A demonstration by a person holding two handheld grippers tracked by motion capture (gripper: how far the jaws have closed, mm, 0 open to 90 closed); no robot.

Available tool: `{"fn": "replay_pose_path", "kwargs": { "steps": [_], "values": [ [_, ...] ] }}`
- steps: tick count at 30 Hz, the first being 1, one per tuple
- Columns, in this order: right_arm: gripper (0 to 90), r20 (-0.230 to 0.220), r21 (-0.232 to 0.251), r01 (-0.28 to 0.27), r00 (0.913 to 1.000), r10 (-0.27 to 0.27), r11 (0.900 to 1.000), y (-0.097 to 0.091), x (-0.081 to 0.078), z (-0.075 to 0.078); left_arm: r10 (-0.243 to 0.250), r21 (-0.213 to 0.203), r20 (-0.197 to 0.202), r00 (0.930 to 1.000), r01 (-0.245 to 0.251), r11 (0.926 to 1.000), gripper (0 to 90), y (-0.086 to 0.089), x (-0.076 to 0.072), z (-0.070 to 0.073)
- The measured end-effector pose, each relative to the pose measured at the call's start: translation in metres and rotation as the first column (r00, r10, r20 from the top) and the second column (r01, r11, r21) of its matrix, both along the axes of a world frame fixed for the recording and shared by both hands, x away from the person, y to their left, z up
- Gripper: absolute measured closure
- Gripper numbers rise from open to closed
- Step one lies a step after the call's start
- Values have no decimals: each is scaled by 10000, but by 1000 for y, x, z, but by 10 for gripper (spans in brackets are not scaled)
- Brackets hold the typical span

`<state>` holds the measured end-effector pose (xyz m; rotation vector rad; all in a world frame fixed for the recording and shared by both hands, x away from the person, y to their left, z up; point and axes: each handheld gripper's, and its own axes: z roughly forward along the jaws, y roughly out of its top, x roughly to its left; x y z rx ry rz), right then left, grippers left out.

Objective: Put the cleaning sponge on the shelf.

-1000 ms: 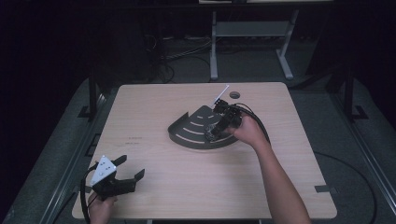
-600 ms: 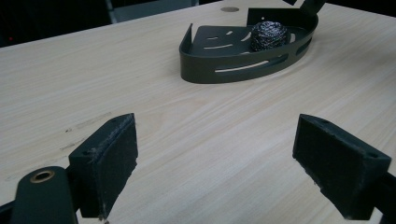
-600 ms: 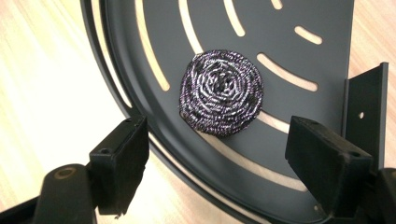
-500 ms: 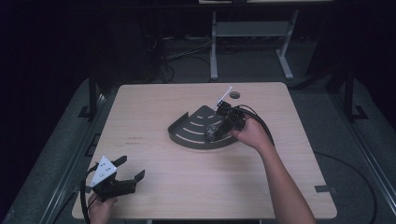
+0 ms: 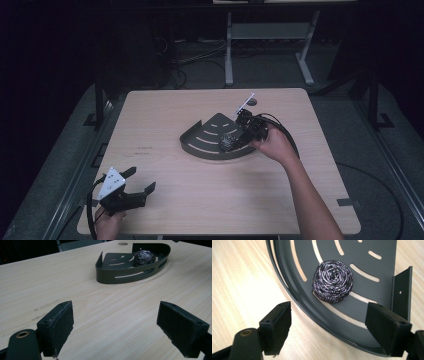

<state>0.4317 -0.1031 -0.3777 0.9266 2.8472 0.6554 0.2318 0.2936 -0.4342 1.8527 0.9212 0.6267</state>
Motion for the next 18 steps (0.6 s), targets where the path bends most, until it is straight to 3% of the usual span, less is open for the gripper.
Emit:
{"fn": "replay_pose_path", "kwargs": {
  "steps": [18],
  "values": [
    [203, 30, -24, -20, 10000, 20, 10000, -15, -19, 1, -7, 38, -2, 10000, 7, 10000, 133, 0, 0, 0]
  ]
}}
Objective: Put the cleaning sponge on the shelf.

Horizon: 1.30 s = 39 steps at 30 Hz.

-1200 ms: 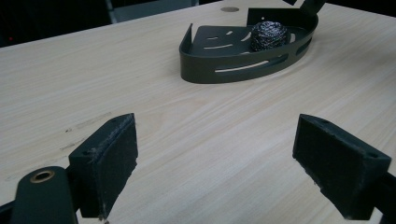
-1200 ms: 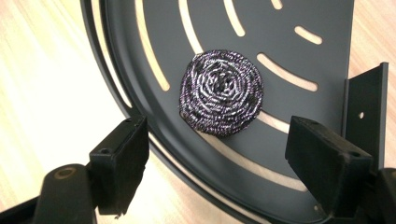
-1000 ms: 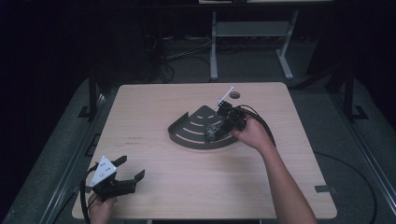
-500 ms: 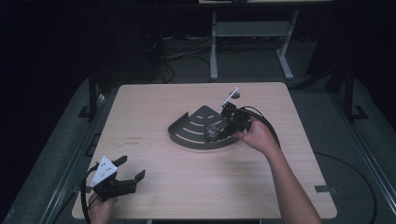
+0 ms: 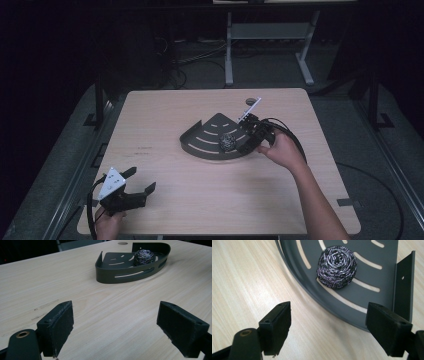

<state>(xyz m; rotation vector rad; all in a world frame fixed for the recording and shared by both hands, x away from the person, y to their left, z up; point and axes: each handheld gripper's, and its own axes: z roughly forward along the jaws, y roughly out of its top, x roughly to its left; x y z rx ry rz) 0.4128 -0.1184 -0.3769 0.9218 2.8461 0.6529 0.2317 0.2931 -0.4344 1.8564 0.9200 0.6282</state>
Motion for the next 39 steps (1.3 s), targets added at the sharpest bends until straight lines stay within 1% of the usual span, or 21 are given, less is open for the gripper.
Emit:
{"fn": "replay_pose_path", "kwargs": {
  "steps": [3, 6, 11, 12, 13, 15, 22, 24, 28, 30, 34, 39],
  "values": [
    [200, 10, -87, -13, 10000, 13, 10000, -2, -4, -2, 1, 13, -5, 10000, -1, 10000, 133, 0, 0, 0],
    [201, 63, 13, 1, 10000, -1, 10000, -5, -8, -2, -14, 29, -14, 10000, 14, 10000, 133, 0, 0, 0],
    [200, 105, 41, -6, 9999, 6, 10000, -10, -13, -2, -31, 48, -3, 10000, 31, 10000, 133, -1, 0, 0],
    [200, 70, 80, 6, 10000, -6, 10000, -10, -14, -2, -36, 46, -4, 10000, 36, 10000, 133, -1, 0, 0],
    [196, 30, 9, 51, 10000, -51, 10000, -13, -15, -2, -34, 49, -7, 10000, 34, 10000, 133, -1, 0, 0],
    [199, 58, 23, 44, 10000, -44, 10000, -14, -17, -3, -5, 32, -9, 10000, 5, 10000, 133, -1, 0, 0],
    [197, 26, 182, 149, 9999, -149, 9997, -20, -23, -7, 6, 40, -2, 10000, -6, 10000, 133, -1, 0, 0],
    [195, 35, 106, 123, 9999, -123, 9999, -21, -26, -8, -9, 46, -4, 10000, 9, 10000, 133, -1, 0, 0],
    [196, 66, 138, 139, 9999, -140, 9998, -24, -30, -8, -15, 65, -15, 10000, 15, 10000, 133, -1, 0, 0],
    [196, 37, 207, 140, 9999, -141, 9997, -26, -33, -10, -26, 61, -17, 10000, 26, 10000, 133, -1, 0, 0],
    [195, 3, 100, 189, 9998, -189, 9998, -30, -37, -14, -40, 35, -15, 10000, 40, 10000, 133, -1, 0, 0],
    [195, -42, 182, 243, 9997, -243, 9995, -36, -43, -18, -32, 63, -25, 10000, 33, 10000, 133, -2, -1, 0]
  ]
}}
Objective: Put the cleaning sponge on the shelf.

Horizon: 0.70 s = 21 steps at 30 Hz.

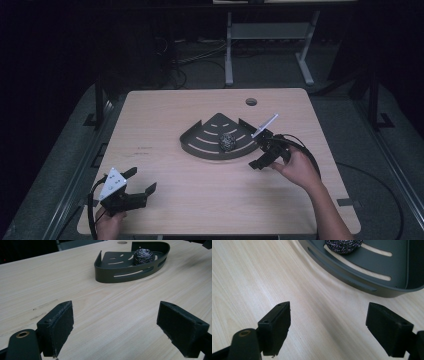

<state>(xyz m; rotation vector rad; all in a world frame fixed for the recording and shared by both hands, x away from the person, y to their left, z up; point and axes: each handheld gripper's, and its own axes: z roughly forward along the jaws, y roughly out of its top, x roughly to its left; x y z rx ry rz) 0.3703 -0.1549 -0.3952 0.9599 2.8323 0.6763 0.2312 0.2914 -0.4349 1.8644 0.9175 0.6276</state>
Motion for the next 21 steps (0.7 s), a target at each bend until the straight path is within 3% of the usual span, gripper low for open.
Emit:
{"fn": "replay_pose_path", "kwargs": {
  "steps": [21],
  "values": [
    [194, -48, -67, 80, 10000, -80, 9999, -16, -23, -15, 23, 26, -39, 10000, -23, 10000, 133, 0, 0, 0]
  ]
}}
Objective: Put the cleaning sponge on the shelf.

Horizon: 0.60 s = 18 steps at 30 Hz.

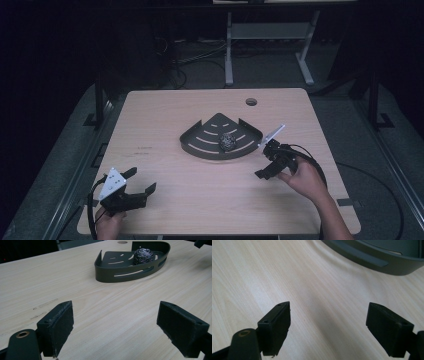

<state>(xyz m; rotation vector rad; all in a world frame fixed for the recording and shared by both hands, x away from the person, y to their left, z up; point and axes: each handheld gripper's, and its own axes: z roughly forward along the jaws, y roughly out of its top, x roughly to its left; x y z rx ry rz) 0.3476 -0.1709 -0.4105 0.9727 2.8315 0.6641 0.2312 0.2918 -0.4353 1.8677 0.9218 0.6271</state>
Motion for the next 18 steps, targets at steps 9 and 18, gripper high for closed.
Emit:
{"fn": "replay_pose_path", "kwargs": {
  "steps": [9, 18],
  "values": [
    [192, -12, 54, 46, 10000, -46, 10000, -6, -9, -5, -30, -18, 15, 10000, 30, 10000, 133, 0, 0, 0],
    [191, 5, 173, 211, 9998, -211, 9996, -16, -17, -11, -5, -12, -3, 10000, 5, 10000, 133, 0, 0, 0]
  ]
}}
